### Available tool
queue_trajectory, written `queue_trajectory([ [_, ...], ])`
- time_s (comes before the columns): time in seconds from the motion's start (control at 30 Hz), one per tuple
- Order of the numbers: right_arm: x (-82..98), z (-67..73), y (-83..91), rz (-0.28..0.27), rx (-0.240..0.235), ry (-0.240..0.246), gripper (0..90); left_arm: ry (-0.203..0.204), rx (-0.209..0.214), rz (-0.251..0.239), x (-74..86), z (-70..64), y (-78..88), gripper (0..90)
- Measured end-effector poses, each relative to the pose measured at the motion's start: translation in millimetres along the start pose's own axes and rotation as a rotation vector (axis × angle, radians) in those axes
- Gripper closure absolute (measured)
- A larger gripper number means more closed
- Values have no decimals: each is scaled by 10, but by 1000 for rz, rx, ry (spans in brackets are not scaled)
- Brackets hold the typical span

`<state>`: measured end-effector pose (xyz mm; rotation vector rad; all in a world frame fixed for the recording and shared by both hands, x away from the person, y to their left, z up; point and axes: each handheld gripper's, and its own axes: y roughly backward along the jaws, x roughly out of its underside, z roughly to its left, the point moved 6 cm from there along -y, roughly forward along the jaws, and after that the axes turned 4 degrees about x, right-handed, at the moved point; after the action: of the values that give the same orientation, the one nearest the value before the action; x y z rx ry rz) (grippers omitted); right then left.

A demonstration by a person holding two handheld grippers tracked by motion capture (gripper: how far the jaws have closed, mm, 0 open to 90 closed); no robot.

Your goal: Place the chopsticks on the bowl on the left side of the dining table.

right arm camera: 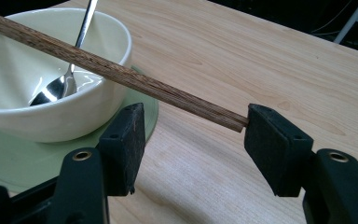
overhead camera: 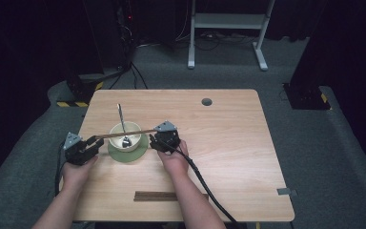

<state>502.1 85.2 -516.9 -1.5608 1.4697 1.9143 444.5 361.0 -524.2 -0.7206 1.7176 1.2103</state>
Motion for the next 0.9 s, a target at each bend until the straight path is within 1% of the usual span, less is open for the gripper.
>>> queue_trajectory([
  [0.3, 61, 21, 121, -11, -6, -7, 401, -2, 21, -7, -2, -16, -7, 575],
  [0.4, 74, 24, 137, -11, -5, -6, 403, 0, 25, -10, -3, -17, -9, 574],
  [0.5, 78, 18, 151, -19, 5, -13, 398, 2, 20, -14, -7, -5, 1, 550],
  [0.57, 72, -2, 162, -23, 13, -28, 401, 10, 14, -14, -6, 14, 18, 530],
  [0.63, 73, -32, 178, -22, 24, -36, 427, 13, -1, -11, 0, 45, 42, 526],
  [0.7, 89, -70, 193, -17, 36, -42, 464, 16, -12, 3, 22, 75, 59, 532],
  [0.73, 101, -76, 194, -8, 28, -58, 493, 14, -21, 5, 34, 79, 62, 544],
  [0.77, 132, -95, 195, 7, 38, -53, 559, 10, -30, 8, 54, 93, 72, 594],
  [0.8, 132, -95, 195, 7, 38, -53, 559, 10, -30, 8, 54, 93, 72, 611],
  [0.83, 143, -95, 197, 10, 39, -50, 592, 13, -34, 14, 62, 104, 74, 611],
  [0.9, 171, -95, 204, 19, 51, -35, 641, 16, -35, 14, 68, 111, 77, 651],
])
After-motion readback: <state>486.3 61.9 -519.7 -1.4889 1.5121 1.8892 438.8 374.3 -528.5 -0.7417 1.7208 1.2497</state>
